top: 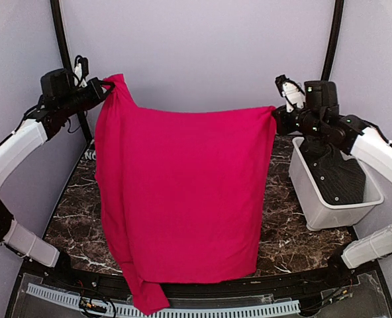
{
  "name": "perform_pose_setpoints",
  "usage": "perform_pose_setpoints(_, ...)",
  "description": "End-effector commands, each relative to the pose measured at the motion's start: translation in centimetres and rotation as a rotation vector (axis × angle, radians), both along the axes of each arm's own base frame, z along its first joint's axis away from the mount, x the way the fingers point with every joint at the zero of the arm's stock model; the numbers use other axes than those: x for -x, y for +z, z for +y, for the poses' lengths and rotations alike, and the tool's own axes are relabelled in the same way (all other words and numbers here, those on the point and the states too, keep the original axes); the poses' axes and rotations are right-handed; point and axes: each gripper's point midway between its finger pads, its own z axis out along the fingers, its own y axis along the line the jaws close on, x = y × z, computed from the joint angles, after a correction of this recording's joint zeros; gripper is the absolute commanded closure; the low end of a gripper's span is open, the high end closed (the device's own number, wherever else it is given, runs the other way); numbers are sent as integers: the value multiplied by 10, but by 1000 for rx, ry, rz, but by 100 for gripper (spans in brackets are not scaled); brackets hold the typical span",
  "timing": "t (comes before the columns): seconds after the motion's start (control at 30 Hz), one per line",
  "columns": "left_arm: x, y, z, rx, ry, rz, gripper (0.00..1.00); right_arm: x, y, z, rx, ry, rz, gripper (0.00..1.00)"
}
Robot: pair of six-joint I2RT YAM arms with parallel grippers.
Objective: Fold and stack the mixed laundry pile
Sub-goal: Flatten out the crumpled T-shirt at the center of the board.
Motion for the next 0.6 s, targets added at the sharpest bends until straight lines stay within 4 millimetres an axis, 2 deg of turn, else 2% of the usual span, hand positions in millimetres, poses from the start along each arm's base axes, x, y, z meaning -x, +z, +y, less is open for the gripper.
perform_pose_setpoints(0.0, -43, -30, -15, -8, -49, -47, 100, -43, -59, 9, -95, 31, 137, 100)
perform_pose_setpoints(0.03, -54, -36, -17, -4, -53, -55, 100, -56, -72, 7, -81, 7, 156, 100)
perform_pose_setpoints(0.07, -75, -62, -23, -6, -64, -10, 100, -70, -87, 5, -66, -18, 186, 100)
perform_pose_setpoints(0.1, -85, -67, -27, -2, -75, -20, 100, -83, -99, 0, -54, -52, 204, 100)
perform_pose_setpoints(0.13, -108, -90, -34, 8, -87, 17, 100, -98, -106, -4, -46, -83, 212, 100)
perform_pose_setpoints(0.17, -130, -124, -40, 11, -97, 68, 100, -112, -116, -8, -33, -115, 222, 100)
perform_pose_setpoints(0.2, -142, -109, -48, 19, -119, 30, 100, -127, -121, -11, -17, -141, 228, 100)
perform_pose_setpoints(0.23, -163, -156, -55, 1, -122, 126, 100, -141, -131, -13, 9, -169, 259, 100)
perform_pose_setpoints(0.27, -178, -130, -60, -12, -119, 68, 98, -154, -141, -14, 38, -192, 291, 91)
perform_pose_setpoints(0.3, -195, -177, -66, -36, -123, 180, 82, -166, -148, -14, 69, -207, 320, 73)
perform_pose_setpoints(0.33, -207, -151, -70, -45, -127, 130, 73, -174, -161, -16, 108, -232, 370, 56)
perform_pose_setpoints(0.37, -217, -159, -73, -60, -129, 184, 57, -181, -164, -18, 123, -262, 402, 45)
perform_pose_setpoints(0.4, -221, -162, -71, -86, -112, 197, 48, -184, -166, -18, 130, -275, 422, 36)
perform_pose_setpoints(0.43, -223, -168, -65, -114, -73, 240, 31, -185, -166, -17, 130, -281, 429, 25)
perform_pose_setpoints(0.47, -223, -169, -60, -128, -55, 257, 23, -185, -164, -16, 125, -278, 427, 21)
perform_pose_setpoints(0.5, -219, -168, -53, -161, -24, 276, 9, -182, -158, -14, 111, -267, 421, 18)
perform_pose_setpoints(0.57, -210, -165, -39, -207, 40, 315, 3, -173, -145, -9, 72, -225, 399, 17)
